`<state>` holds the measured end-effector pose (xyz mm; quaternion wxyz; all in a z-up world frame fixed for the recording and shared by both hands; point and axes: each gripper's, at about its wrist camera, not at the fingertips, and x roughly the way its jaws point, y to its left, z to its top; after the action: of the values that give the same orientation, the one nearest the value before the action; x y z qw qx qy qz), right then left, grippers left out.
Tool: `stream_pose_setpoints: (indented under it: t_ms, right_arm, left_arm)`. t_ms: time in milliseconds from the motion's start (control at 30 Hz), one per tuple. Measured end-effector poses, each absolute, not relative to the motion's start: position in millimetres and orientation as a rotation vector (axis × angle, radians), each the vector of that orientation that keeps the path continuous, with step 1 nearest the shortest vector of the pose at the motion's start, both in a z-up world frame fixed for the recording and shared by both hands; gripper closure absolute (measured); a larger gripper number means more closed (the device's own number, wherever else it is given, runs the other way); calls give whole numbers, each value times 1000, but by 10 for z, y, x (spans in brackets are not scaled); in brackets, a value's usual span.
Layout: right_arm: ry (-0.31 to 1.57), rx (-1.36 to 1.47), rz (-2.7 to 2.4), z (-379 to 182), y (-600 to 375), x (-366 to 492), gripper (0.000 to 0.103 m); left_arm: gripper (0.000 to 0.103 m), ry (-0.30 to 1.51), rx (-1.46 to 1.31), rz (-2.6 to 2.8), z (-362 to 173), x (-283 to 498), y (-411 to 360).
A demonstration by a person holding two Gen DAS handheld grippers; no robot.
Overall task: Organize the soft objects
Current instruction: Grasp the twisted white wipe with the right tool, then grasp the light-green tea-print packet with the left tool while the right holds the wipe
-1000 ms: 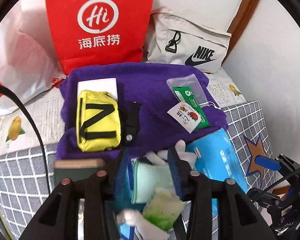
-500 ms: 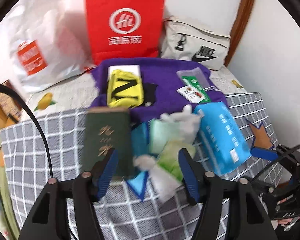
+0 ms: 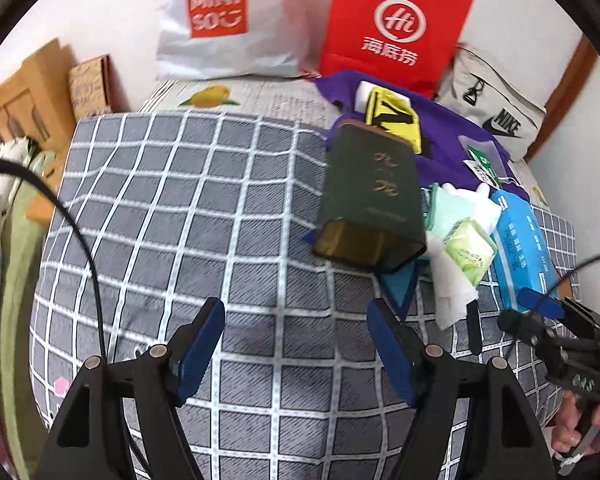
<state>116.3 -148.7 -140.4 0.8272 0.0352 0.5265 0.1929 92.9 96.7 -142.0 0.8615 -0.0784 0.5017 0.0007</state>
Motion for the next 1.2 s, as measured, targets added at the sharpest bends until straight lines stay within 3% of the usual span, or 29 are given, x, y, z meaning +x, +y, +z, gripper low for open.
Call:
stream_pose_setpoints:
  t_ms: [333, 467, 600, 700, 833, 933, 1000, 1200]
  right_arm:
    - [1074, 10, 456, -1451, -1082, 1406, 32]
    - [1019, -74, 467, -1462, -939, 1472, 40]
    - [1028, -144, 492, -1566, -819, 1561, 52]
    - [1054, -191, 506, -1696, -741, 1610, 53]
    - [1010, -279, 513, -1745, -643, 1607, 53]
    - [993, -305, 513, -1785, -597, 1646, 62]
    - [983, -318, 509, -1812, -581, 1685, 80]
    - [1005, -284, 529, -1858, -678, 1762, 87]
  left_arm:
    - [25, 1050, -62, 95, -1825, 972, 1003]
    - [25, 1046, -71, 107, -2003, 999, 1022]
    - [15, 986, -99, 116, -2040, 970, 1055]
    - [2, 958, -115, 122, -2079, 964, 1066]
    - [0, 938, -61, 128, -2116, 961, 991]
    - [0, 906, -66, 121, -2126, 936, 1008]
    - [0, 897, -65, 121, -2134, 935, 1009]
    - [0, 897, -67, 118, -2133, 931, 1013]
